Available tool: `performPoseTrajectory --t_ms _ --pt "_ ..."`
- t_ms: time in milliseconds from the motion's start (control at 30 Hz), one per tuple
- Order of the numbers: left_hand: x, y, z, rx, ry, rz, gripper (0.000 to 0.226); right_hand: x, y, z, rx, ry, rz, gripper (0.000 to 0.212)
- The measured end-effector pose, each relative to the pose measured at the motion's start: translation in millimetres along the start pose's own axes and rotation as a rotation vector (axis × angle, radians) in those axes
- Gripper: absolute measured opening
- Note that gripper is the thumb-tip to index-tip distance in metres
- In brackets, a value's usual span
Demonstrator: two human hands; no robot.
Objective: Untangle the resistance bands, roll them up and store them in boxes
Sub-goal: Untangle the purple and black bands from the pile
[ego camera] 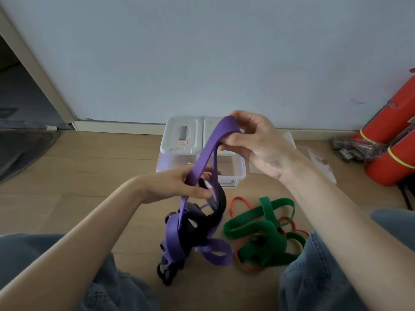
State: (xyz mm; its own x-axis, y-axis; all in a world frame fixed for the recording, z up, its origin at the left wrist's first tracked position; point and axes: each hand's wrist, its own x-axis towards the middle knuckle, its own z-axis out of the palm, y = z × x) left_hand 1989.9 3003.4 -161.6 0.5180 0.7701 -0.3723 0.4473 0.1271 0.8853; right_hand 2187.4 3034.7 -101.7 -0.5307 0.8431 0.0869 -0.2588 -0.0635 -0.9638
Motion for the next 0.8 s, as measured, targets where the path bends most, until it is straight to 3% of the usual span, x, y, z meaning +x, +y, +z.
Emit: performPoseTrajectory --t_ms 67,133,167,233,300,367,433,500,600,700,800 --pt "3 5 3 -0.056 0.226 0.081 0.030 2 -3 -5 0.051 0.030 -0.047 0.019" --pt "1 12 2 -0.196 0.390 0.171 0.017 3 -4 -13 -0.062 0.049 -0.008 0.038" --pt "1 15 0 -0.261 0.410 0.212 0.020 2 -2 -16 -0.188 0.027 0.049 0.047" --pt "-2 24 -3 -0.403 0.395 0.285 0.023 -4 8 -18 -0.388 -0.147 0.195 0.046" --pt "-3 30 -5 -0.557 0.421 0.336 0.019 -12 24 -12 -0.398 -0.322 0.383 0.043" --pt "-1 32 -5 -0.650 0.520 0.312 0.010 -15 37 -4 -0.466 -0.362 0.497 0.045" --pt "3 28 -7 -0.681 0.654 0.205 0.014 -13 42 3 -0.574 -0.290 0.409 0.023" --pt "6 21 -9 -0.576 0.737 0.074 0.030 -8 38 4 -0.678 -0.068 0.237 0.009" --pt "5 10 -4 -0.350 0.578 0.026 0.053 0 22 -3 -0.462 0.210 0.090 0.018" --pt "4 8 7 -0.308 0.274 0.075 0.042 7 7 -8 -0.075 0.261 0.089 0.019" --pt "8 11 15 -0.253 0.182 0.091 0.022 8 3 -10 0.242 0.360 0.151 0.014"
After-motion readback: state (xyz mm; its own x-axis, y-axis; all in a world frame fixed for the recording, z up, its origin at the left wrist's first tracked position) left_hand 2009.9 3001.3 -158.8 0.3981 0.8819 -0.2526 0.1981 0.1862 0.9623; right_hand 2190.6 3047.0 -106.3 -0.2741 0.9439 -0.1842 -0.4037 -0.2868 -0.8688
